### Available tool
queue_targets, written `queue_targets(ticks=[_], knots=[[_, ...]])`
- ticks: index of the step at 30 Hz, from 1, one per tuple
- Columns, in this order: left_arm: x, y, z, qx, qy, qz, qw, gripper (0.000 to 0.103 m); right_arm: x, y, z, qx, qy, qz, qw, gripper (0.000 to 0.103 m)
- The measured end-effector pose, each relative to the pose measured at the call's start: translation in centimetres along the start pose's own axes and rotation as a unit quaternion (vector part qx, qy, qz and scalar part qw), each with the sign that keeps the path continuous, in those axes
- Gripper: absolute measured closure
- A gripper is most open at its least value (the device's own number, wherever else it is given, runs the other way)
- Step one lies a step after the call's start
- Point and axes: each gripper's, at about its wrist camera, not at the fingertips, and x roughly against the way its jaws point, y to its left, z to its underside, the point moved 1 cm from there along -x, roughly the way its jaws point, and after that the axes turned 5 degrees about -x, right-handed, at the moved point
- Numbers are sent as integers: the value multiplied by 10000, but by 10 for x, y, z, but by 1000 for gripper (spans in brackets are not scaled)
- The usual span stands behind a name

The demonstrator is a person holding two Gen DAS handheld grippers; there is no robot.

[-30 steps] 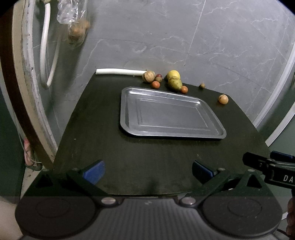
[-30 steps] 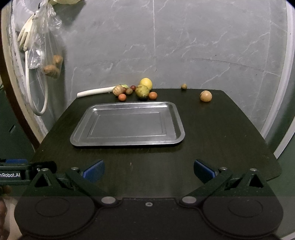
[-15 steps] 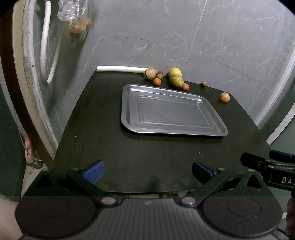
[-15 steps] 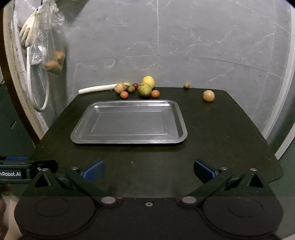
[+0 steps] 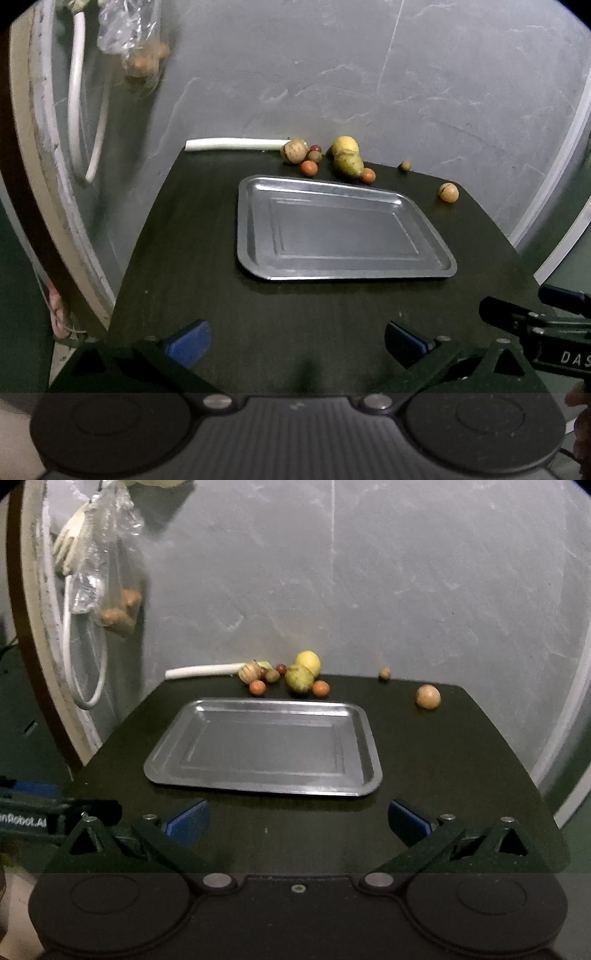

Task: Organize fruits

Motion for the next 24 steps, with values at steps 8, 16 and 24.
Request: queue_targets(ticks=[8,16,24], knots=[[-9,-6,-20,-62,14,-30,10000,1,-11,-9,-12,160,-67,-33,9998,1],[-36,-21,-51,34,36,-48,10000,1,-47,-42,-27,-15,-4,26,10000,1],[-81,-48,-100,8,-18,-169,9999,1,-102,-88,-70,-112,44,42,9999,1]])
